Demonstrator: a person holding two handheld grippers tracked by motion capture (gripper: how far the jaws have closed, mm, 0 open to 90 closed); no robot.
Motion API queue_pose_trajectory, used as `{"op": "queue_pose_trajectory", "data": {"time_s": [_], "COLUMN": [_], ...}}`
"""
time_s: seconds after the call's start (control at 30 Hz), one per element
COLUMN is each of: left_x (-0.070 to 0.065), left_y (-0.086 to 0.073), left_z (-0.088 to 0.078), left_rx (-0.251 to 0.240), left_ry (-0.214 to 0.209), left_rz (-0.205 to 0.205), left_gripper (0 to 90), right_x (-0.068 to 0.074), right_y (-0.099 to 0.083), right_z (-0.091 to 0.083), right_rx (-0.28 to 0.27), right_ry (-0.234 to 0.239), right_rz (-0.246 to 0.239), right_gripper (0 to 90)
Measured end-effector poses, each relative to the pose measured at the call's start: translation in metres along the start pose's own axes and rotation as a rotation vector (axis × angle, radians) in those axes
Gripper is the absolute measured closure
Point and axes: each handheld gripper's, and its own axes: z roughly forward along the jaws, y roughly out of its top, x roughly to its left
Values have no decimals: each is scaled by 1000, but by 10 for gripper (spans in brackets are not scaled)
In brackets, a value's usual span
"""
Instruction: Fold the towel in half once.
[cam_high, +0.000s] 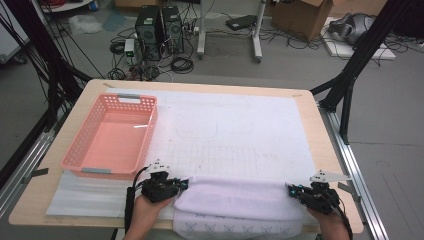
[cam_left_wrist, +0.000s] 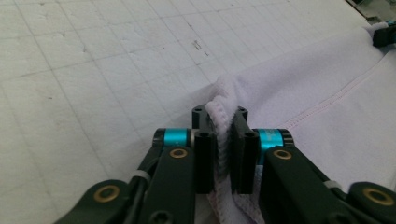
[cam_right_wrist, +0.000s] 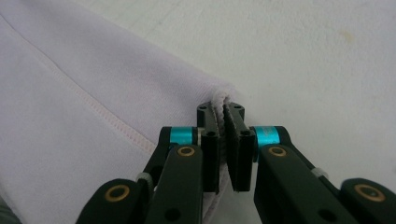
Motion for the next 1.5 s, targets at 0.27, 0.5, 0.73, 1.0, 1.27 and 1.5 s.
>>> {"op": "queue_pose_trajectory", "data": {"time_s": [0.27,0.5,0.73,1.0,1.27,1.5], "left_x": [16,31,51,64,74,84], "left_y": [33,72,93,105,119,119], "left_z": [6,19,38,56,62,71], "left_rx": [-89,-119,-142,-177,-208,-193], "left_ry": [24,59,71,122,140,172], "left_rz": [-21,-16,-37,-33,-18,-35], "left_gripper": [852,851,850,850,850,842], "right_x": [-15,-38,-56,-74,-86,-90], "right_y": [23,53,77,103,118,129], "right_z": [4,16,34,54,66,77], "right_rx": [-127,-159,-135,-132,-141,-142], "right_ry": [-39,-47,-101,-123,-140,-161], "right_rz": [-23,-8,-28,-22,-13,-3], "right_gripper": [867,866,866,865,865,864]}}
